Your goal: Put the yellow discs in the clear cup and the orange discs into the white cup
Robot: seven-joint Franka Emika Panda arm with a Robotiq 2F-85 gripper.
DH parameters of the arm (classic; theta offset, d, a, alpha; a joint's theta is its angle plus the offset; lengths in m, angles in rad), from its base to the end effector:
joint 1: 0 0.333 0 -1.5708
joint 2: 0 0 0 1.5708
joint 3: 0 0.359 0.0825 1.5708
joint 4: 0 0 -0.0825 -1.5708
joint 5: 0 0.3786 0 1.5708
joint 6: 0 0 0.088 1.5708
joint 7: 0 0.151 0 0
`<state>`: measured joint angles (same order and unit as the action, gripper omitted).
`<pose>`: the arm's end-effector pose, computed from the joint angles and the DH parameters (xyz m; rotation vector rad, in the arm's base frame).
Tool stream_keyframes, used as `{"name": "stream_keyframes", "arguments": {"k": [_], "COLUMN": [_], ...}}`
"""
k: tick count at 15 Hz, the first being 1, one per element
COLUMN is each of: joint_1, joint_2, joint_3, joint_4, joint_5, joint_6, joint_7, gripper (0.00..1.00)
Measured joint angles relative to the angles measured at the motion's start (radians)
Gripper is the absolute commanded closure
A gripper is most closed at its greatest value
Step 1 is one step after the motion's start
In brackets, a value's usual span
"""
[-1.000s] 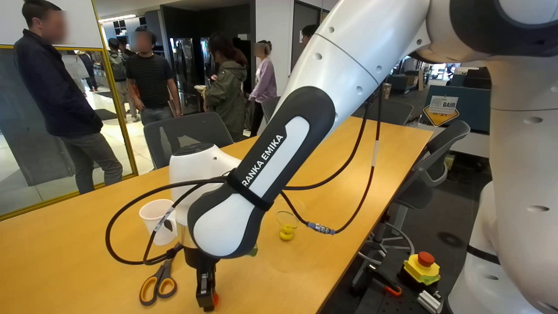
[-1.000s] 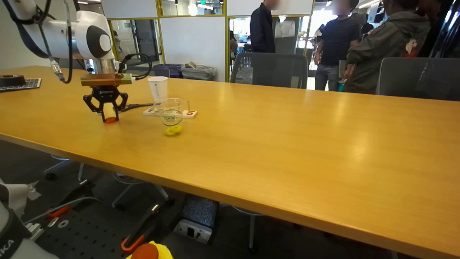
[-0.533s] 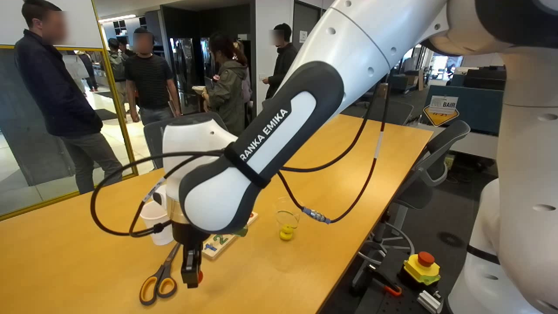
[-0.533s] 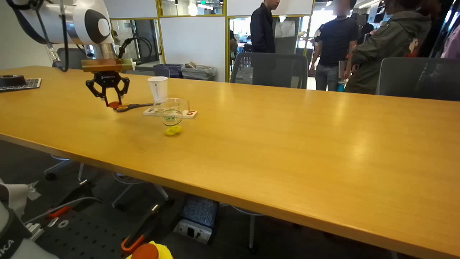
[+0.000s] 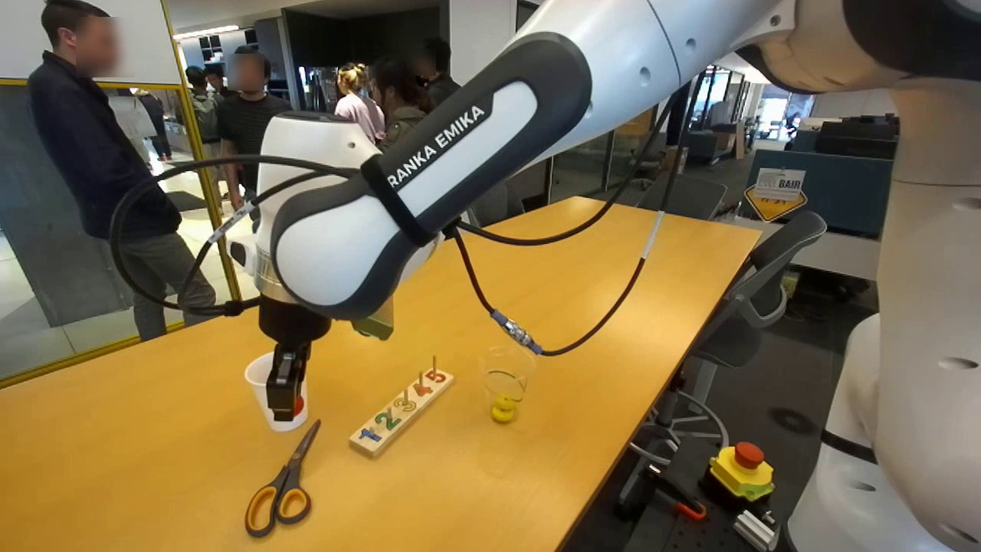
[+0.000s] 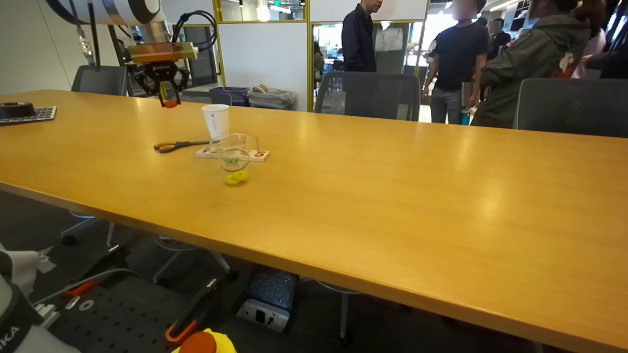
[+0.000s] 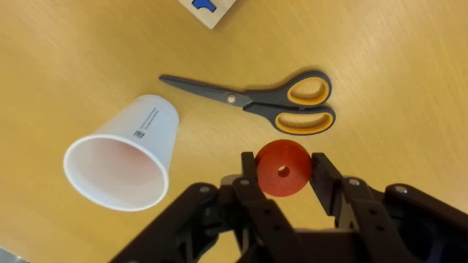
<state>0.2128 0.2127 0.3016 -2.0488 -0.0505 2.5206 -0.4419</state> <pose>0.5470 0.3008 0.3712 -2.7162 -1.4462 -0.4154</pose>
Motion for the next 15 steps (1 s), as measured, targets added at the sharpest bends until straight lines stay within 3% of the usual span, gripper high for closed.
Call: {"name": "stream_keyframes", "arguments": {"k": [6, 15], "joint_1": [-0.013, -0.013], "joint_2": [0.095, 0.274], "joint_3": [-0.029, -0.085], "joint_4": [0.149, 0.293], "joint_5": [-0.022, -0.125], "joint_6": [0.011, 0.120], "joint_7": [-0.036, -0.026], "gripper": [0.83, 0.83]}}
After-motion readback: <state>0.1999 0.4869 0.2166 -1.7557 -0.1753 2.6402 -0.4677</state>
